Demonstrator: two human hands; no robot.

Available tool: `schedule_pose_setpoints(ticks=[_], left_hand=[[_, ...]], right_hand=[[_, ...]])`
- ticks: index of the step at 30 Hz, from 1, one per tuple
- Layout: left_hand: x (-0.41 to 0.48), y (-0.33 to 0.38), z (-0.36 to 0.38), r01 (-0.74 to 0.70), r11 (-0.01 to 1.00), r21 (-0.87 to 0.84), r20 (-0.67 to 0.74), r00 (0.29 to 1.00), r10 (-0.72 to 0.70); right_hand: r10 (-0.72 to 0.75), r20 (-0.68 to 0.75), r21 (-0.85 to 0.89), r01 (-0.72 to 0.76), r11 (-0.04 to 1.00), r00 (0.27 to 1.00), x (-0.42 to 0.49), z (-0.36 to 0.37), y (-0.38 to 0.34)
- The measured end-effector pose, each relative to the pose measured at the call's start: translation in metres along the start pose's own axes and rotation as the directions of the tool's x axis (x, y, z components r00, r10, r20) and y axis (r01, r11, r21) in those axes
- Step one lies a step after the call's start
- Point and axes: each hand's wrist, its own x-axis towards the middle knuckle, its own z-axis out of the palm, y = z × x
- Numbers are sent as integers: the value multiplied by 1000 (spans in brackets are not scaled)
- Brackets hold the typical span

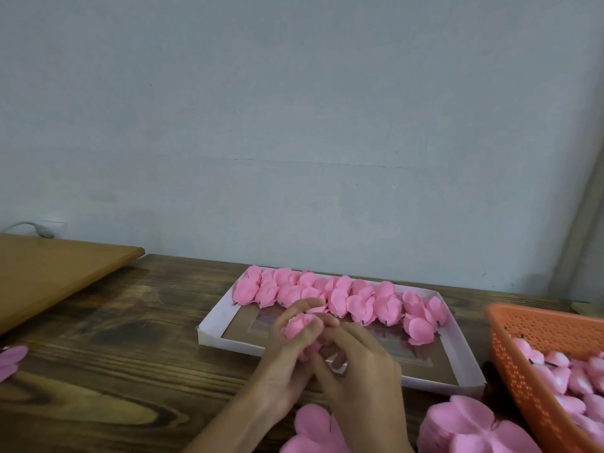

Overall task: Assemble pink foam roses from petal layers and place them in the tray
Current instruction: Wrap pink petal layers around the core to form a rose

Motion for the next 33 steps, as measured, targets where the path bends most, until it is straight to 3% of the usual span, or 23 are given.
schedule_pose_setpoints(ticks=[6,9,11,15,21,33], left_hand=[[3,6,-7,-10,998,62,-12,1000,11],[4,7,-9,-13,992,128,62,998,5],[3,6,-10,-6,984,177,107,994,-13],[3,4,-11,33,969,243,137,988,-68],[-1,-2,-10,96,962,257,154,978,-138],[-5,-6,-10,144,934,327,159,966,-205]], right_hand=[[-25,312,43,12,999,950,18,-21,15],[-40,446,55,18,998,894,29,-36,23],[-36,403,141,-23,990,915,31,-40,25],[59,133,321,-99,942,989,35,-45,36],[-191,290,191,139,972,938,28,-40,23],[-272,312,124,244,962,910,27,-40,33]])
